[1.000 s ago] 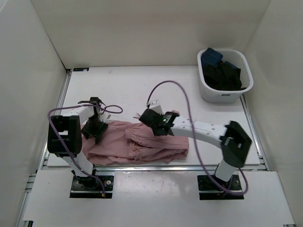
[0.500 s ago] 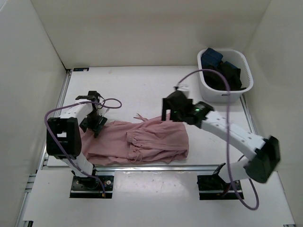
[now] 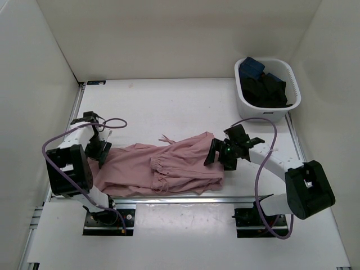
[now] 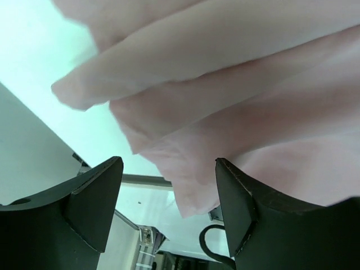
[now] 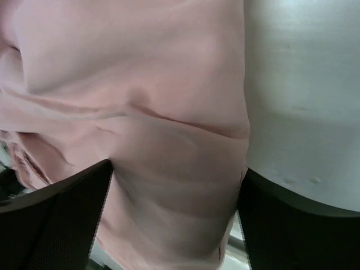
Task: Fold and stack the trousers
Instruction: Fold the trousers
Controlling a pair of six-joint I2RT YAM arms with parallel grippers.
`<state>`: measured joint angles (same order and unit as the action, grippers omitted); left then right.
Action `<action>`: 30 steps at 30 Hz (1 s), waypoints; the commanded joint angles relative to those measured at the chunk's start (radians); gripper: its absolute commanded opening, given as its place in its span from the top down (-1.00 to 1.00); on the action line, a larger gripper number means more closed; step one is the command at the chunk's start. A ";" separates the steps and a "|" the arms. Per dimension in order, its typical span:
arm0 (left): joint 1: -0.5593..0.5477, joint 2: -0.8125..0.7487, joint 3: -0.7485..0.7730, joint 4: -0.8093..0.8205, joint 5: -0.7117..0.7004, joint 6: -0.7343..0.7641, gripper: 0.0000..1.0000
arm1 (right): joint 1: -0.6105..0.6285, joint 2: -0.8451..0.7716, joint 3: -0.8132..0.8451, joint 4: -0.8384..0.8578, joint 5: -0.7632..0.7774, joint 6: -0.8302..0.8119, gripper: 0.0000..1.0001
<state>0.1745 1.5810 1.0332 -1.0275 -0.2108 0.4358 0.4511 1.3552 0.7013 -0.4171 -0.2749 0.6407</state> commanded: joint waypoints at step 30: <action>-0.477 0.359 0.373 -0.109 0.405 0.017 -0.62 | 0.378 0.363 1.105 -0.914 0.716 -0.076 1.00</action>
<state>-0.2680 1.9152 1.3785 -1.1019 0.0910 0.4561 0.7048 1.5551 1.6531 -1.2583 0.3878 0.5533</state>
